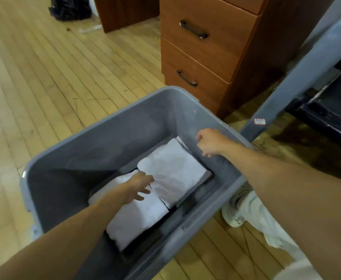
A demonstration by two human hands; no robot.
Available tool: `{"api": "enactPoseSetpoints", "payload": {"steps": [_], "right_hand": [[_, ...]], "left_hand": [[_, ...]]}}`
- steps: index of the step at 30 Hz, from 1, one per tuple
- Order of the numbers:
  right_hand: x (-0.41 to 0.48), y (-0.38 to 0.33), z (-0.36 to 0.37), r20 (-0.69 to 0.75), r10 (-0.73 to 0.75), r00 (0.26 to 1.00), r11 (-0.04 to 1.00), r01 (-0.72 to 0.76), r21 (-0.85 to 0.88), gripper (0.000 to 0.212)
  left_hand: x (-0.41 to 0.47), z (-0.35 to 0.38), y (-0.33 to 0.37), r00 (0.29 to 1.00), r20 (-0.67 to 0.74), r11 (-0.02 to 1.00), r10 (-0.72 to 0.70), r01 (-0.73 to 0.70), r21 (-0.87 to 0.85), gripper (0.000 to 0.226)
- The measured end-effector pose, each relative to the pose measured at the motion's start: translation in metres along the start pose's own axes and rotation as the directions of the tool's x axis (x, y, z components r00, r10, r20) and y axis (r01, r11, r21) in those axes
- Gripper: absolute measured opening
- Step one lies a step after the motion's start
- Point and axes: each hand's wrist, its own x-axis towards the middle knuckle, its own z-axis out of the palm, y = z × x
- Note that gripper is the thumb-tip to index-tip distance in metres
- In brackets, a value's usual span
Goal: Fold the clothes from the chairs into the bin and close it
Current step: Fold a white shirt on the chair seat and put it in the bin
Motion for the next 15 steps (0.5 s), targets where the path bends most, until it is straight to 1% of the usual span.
{"api": "enactPoseSetpoints", "payload": {"steps": [1, 3, 6, 8, 12, 15], "right_hand": [[-0.003, 0.004, 0.0, 0.005, -0.006, 1.0, 1.0, 0.006, -0.023, 0.03], [-0.011, 0.01, -0.004, 0.027, -0.029, 0.999, 0.998, 0.03, -0.05, 0.027], [-0.026, 0.021, -0.017, 0.038, -0.046, 0.998, 0.997, 0.048, -0.057, 0.023], [-0.041, 0.03, -0.03, 0.001, -0.051, 0.999, 0.996, 0.051, -0.067, 0.022], [-0.077, 0.046, -0.065, -0.091, -0.036, 0.995, 0.992, 0.024, -0.128, 0.019], [-0.111, 0.067, -0.099, -0.136, -0.022, 0.99, 0.99, 0.003, -0.14, 0.013]], "left_hand": [[0.003, 0.0, -0.002, 1.0, -0.005, 0.999, -0.006, 0.006, 0.036, 0.025], [0.007, 0.002, 0.0, 1.0, -0.015, 0.999, 0.028, -0.027, 0.029, 0.023], [0.004, 0.011, 0.017, 0.994, 0.0, 0.993, 0.113, -0.113, 0.029, 0.02], [-0.006, 0.022, 0.035, 0.981, 0.033, 0.98, 0.192, -0.193, 0.054, 0.021], [-0.034, 0.051, 0.081, 0.928, 0.087, 0.92, 0.363, -0.371, 0.124, 0.022], [-0.059, 0.084, 0.119, 0.866, 0.151, 0.849, 0.476, -0.498, 0.175, 0.018]]}}
